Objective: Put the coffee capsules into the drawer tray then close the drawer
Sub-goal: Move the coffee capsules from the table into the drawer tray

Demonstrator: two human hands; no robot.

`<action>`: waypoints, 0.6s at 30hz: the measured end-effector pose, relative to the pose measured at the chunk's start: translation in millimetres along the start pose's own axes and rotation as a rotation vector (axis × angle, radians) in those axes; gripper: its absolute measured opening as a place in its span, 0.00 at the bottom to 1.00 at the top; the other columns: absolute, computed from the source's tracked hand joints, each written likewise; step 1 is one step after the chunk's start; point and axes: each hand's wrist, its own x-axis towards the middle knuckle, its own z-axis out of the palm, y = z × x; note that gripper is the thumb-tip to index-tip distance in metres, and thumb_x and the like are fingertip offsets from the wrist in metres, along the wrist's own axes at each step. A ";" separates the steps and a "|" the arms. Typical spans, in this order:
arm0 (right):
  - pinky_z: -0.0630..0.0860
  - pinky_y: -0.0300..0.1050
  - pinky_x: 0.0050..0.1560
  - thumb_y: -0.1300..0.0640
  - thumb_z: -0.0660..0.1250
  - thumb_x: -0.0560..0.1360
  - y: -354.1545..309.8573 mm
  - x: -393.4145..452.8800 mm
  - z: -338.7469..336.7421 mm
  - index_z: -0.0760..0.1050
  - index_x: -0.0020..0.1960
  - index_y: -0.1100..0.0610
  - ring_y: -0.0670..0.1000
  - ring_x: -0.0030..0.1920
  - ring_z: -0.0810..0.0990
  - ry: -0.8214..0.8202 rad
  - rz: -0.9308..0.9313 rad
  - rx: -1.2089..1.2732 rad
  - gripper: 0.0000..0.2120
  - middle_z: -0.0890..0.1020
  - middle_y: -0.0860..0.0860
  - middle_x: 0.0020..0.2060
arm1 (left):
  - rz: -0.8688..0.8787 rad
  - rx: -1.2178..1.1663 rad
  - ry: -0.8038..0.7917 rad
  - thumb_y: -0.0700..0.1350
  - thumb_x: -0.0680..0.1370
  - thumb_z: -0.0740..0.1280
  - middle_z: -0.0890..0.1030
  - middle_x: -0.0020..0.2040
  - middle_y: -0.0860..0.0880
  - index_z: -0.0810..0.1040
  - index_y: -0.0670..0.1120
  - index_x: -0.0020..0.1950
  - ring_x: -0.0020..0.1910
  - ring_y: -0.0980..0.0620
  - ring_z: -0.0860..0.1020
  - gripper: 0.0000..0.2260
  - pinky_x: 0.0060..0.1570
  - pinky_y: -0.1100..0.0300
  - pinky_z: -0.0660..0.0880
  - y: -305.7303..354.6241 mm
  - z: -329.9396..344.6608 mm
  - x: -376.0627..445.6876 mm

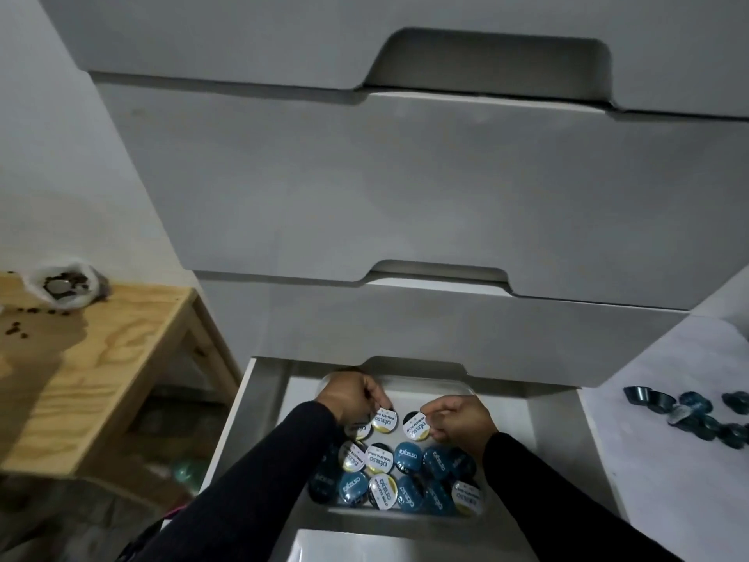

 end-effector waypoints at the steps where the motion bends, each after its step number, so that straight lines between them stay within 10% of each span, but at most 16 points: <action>1: 0.76 0.44 0.36 0.68 0.66 0.69 0.9 0.5 -0.3 0.80 0.34 0.56 0.51 0.27 0.76 -0.011 -0.004 -0.018 0.10 0.79 0.55 0.25 | 0.004 0.014 -0.012 0.34 0.75 0.64 0.82 0.42 0.56 0.82 0.49 0.40 0.42 0.62 0.79 0.12 0.32 0.76 0.72 -1.1 0.0 0.7; 7: 0.79 0.48 0.42 0.67 0.69 0.67 2.0 1.7 -0.6 0.81 0.35 0.56 0.55 0.33 0.80 -0.037 0.001 -0.066 0.07 0.82 0.58 0.30 | 0.032 0.059 -0.052 0.33 0.73 0.67 0.85 0.45 0.51 0.82 0.51 0.36 0.48 0.52 0.82 0.14 0.48 0.60 0.81 -3.3 0.7 1.5; 18: 0.79 0.42 0.47 0.59 0.70 0.72 -2.0 -4.8 4.7 0.79 0.48 0.58 0.48 0.36 0.80 -0.027 -0.096 -0.191 0.06 0.83 0.52 0.38 | 0.098 0.095 0.038 0.36 0.76 0.64 0.81 0.54 0.53 0.79 0.53 0.42 0.51 0.58 0.79 0.12 0.55 0.65 0.75 1.7 2.1 -20.6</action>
